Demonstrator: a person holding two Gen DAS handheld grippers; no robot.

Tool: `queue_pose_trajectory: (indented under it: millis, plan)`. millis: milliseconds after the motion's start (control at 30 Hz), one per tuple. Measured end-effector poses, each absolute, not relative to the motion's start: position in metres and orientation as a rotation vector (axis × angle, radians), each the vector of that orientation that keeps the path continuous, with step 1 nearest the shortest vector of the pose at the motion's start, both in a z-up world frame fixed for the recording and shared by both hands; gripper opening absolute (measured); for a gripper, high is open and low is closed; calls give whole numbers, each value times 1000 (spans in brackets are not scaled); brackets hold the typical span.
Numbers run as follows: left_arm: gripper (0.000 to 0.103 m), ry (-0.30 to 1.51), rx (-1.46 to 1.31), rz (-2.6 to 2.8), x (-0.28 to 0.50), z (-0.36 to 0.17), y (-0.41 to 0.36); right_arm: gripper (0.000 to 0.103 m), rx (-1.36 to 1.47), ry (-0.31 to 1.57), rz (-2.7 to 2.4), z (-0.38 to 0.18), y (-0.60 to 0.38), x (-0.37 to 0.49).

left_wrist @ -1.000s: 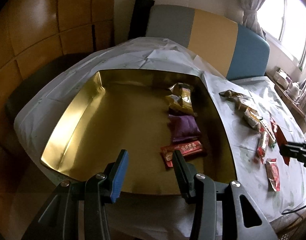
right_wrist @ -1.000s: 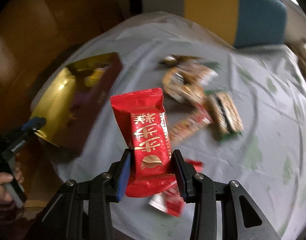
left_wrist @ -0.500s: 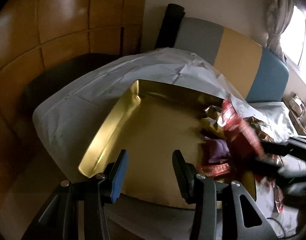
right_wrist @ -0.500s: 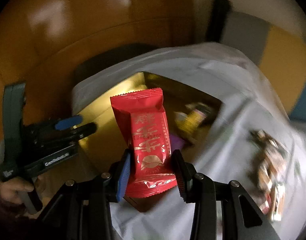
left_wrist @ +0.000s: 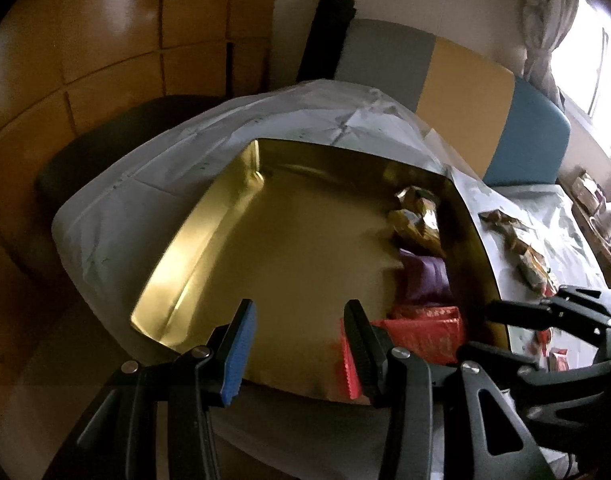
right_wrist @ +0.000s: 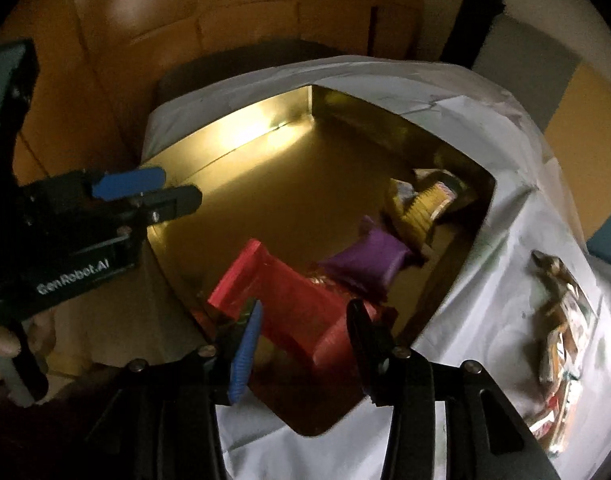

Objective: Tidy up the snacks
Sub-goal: 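Carry the red square packet into the gold tray and open the right gripper, then withdraw the right gripper from the tray back over the snack pile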

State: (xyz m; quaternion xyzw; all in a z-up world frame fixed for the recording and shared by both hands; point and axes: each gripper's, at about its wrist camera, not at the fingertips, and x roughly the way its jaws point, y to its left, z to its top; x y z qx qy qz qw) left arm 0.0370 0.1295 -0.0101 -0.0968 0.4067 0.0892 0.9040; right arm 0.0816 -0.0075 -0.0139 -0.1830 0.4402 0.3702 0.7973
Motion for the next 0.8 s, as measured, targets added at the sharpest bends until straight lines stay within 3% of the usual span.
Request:
queue_pose_trajectory:
  millis: [133,233,367,800]
  plan:
    - [46,843,-176,161,36,-9,118,55,-313,930,764,-6,-28,78]
    - [46,843,-158,143,35,-8,110,56,-256,900,729,5,-47,72]
    - [46,840,-131,117,34,-4,98,64,-215,873,672,16,-72,69]
    - [46,839,-54,53,33,3,64,72,-205,927,421,11,-177,79]
